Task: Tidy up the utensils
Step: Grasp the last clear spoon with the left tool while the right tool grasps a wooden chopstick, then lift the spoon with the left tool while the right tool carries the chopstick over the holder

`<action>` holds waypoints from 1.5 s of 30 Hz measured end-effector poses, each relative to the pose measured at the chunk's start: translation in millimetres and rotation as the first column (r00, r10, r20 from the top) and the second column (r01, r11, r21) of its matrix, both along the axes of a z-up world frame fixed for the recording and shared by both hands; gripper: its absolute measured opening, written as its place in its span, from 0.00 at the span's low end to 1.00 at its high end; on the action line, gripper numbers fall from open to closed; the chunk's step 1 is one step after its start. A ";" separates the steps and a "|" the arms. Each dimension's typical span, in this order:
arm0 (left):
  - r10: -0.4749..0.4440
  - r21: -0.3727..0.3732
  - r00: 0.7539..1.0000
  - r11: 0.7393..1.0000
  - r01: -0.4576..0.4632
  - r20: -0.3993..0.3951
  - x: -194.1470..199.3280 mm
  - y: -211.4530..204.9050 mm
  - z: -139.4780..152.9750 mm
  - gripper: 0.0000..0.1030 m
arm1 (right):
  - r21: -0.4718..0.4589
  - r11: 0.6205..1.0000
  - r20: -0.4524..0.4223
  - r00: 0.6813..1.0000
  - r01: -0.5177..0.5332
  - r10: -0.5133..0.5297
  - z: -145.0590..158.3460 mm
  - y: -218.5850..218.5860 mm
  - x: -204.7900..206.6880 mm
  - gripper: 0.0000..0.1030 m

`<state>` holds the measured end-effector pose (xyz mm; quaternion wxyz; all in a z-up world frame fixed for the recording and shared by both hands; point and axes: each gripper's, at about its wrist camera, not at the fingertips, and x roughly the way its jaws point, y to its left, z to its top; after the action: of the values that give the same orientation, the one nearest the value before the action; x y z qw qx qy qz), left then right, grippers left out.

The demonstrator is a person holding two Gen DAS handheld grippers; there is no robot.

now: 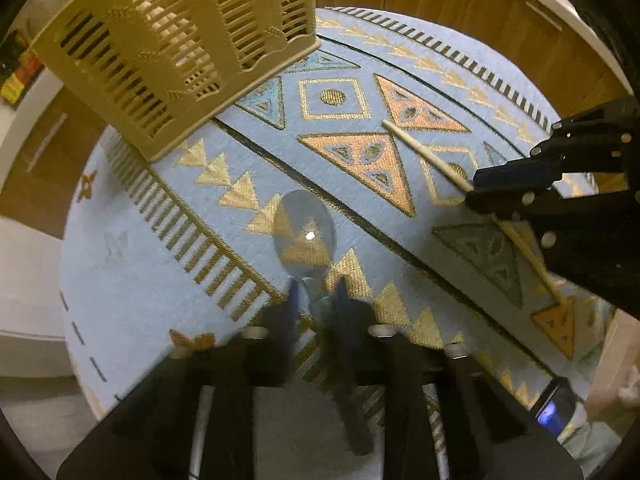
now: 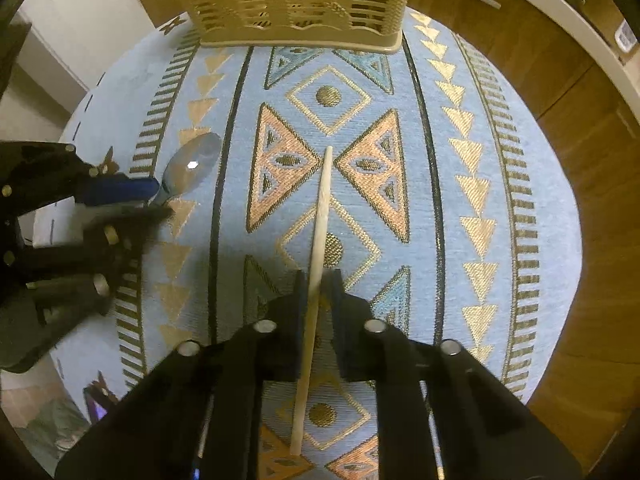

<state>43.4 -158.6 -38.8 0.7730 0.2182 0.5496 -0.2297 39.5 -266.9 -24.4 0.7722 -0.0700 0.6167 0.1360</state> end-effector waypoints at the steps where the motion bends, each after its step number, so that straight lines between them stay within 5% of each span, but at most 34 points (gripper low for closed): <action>1: -0.008 0.003 1.000 1.000 0.008 0.004 -1.5 -1.5 0.1 0.10 | 0.007 1.000 -0.001 1.000 -0.002 0.002 0.2 -0.4 -0.3 0.05; 13: 0.018 -0.183 0.996 0.983 -0.002 0.090 -6.4 20.7 26.8 0.10 | 0.158 0.987 0.062 0.998 -0.002 -0.008 15.3 -11.5 -7.6 0.04; 23: 0.130 -0.431 0.966 0.902 -0.022 0.222 4.7 59.8 77.7 0.10 | 0.317 0.948 0.210 0.976 -0.019 -0.051 55.5 -20.4 -17.9 0.04; 33: 0.309 -0.633 0.857 0.773 0.026 0.412 7.9 86.5 160.1 0.10 | 0.401 0.908 0.464 0.882 -0.123 -0.085 133.9 -30.4 -17.5 0.04; 38: 0.390 -0.704 0.793 0.707 0.067 0.467 14.5 93.1 200.1 0.10 | 0.410 0.901 0.577 0.806 -0.142 -0.135 172.0 -28.1 1.1 0.04; 45: 0.485 -0.751 0.699 0.651 0.111 0.525 34.0 84.1 225.6 0.10 | 0.403 0.907 0.705 0.673 -0.118 -0.225 222.5 -34.6 27.4 0.04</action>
<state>77.4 -74.5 186.7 0.9588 -0.1065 0.1011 -0.2433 66.9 -301.5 198.1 0.9546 0.0660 0.2101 0.2008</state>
